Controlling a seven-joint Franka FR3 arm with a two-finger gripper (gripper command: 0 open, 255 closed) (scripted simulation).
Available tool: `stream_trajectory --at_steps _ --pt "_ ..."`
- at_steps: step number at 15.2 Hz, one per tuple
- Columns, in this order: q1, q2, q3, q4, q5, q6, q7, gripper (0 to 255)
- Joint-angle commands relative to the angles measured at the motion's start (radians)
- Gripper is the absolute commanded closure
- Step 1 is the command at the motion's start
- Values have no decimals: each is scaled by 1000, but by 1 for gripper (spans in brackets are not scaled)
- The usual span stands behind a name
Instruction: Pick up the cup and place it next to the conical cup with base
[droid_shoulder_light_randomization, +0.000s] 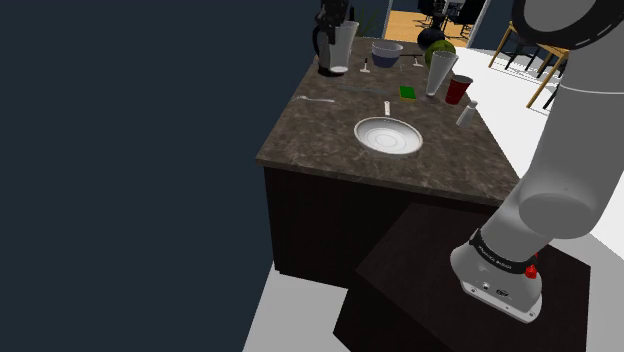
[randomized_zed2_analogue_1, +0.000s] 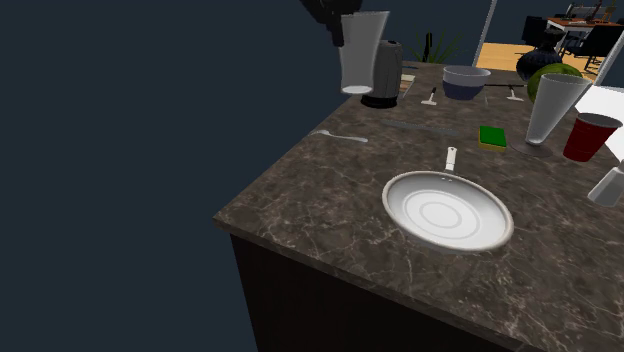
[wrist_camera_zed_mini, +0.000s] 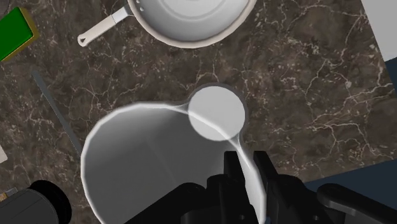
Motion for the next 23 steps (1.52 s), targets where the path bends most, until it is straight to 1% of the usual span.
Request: stream_trajectory --at_steps 1,6,7,10,14,18,23 --pt "2 13 0 46 -1 -32 -7 255" --pt "8 55 -1 178 -4 -120 -27 255" --pt "9 57 -1 185 -5 -125 -28 255" --pt "-40 -22 -19 66 7 -70 -78 255" --pt "-98 -101 -49 -49 19 -14 -153 255" --pt "-153 -158 -85 -130 30 31 -234 255" --pt "-218 -201 -134 -193 43 77 -341 255"
